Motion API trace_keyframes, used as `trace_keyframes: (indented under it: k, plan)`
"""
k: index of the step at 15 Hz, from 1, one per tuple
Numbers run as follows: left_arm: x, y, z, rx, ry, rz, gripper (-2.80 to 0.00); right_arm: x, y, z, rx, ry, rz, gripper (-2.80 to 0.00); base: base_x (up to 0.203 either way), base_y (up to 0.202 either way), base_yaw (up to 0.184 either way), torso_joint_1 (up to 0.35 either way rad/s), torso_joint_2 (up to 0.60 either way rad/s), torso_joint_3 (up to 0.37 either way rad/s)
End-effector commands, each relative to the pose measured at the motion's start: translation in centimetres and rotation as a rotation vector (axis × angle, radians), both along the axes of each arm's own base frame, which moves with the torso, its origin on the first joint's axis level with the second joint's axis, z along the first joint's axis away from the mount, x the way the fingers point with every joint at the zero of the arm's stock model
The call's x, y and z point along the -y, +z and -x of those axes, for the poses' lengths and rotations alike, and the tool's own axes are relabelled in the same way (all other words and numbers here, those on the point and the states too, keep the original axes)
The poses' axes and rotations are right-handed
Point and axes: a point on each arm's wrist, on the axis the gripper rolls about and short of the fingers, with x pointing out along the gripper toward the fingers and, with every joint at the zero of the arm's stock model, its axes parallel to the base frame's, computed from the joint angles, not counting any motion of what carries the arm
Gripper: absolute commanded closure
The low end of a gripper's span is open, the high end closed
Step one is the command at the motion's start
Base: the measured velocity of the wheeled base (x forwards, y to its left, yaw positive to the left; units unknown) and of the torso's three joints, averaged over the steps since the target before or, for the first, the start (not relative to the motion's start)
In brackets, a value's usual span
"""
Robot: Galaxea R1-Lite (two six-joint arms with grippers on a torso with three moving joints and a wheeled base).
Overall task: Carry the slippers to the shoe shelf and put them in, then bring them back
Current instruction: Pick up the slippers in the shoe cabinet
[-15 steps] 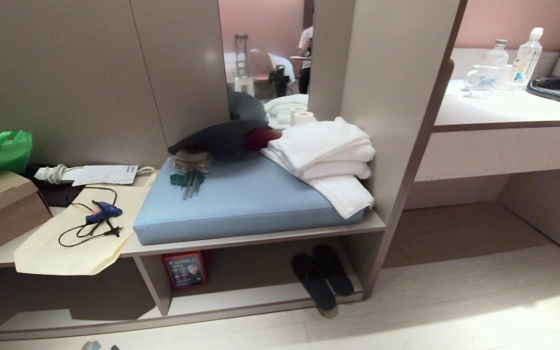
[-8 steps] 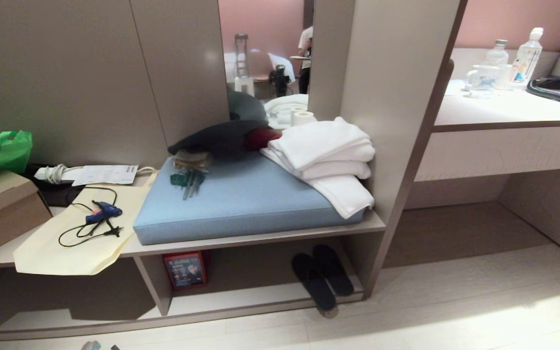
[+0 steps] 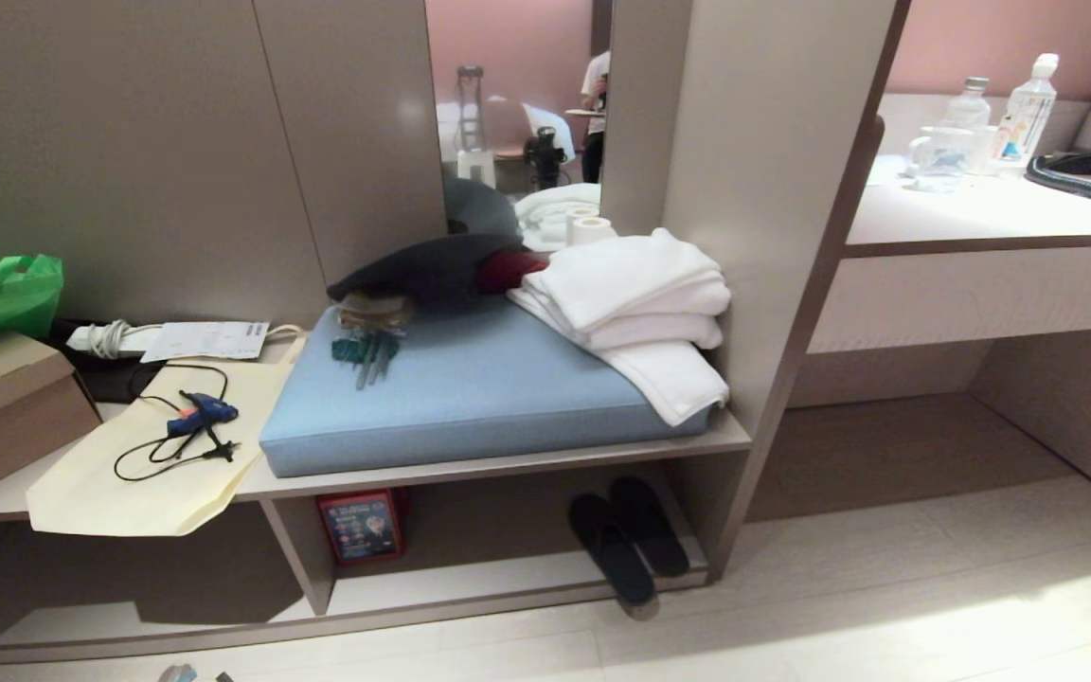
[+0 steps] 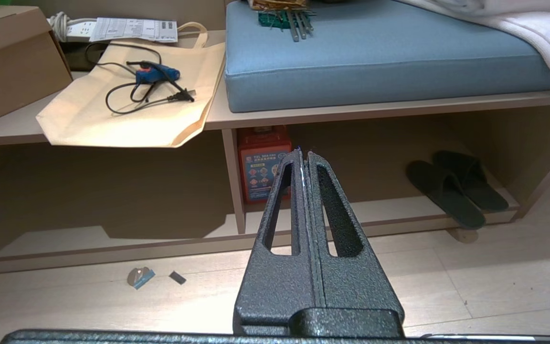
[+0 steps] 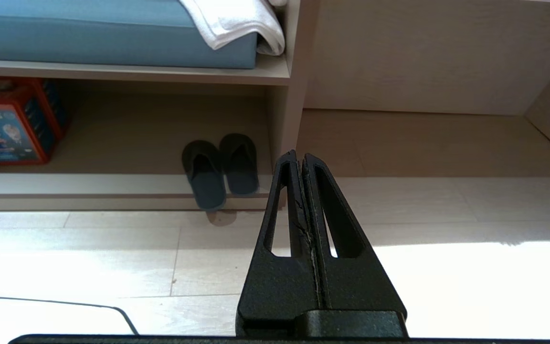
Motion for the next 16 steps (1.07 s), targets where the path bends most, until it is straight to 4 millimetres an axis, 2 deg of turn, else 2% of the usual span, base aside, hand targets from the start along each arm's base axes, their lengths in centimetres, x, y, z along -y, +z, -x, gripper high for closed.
trace_keyframes:
  k: [1,5,11,16]
  plan:
    - [0.00,-0.21,-0.05,-0.007,0.000,0.000,0.00,0.00,-0.02,-0.01,-0.002,0.001,0.003,0.00,0.000,0.000,0.000,0.000,0.00,0.000]
    - [0.00,-0.21,-0.05,-0.007,0.001,0.000,0.00,0.00,-0.02,-0.01,-0.002,0.001,0.005,0.00,0.001,-0.003,0.012,0.001,0.00,0.001]
    - [0.00,-0.21,-0.05,-0.007,-0.001,0.000,0.00,0.00,-0.01,-0.01,-0.002,-0.001,-0.004,0.00,0.001,-0.006,0.109,0.005,0.00,0.003]
    - [0.00,-0.21,-0.05,-0.007,0.001,0.000,0.00,0.00,-0.02,-0.01,-0.002,-0.001,-0.004,0.00,0.000,0.000,0.000,0.000,0.00,0.000]
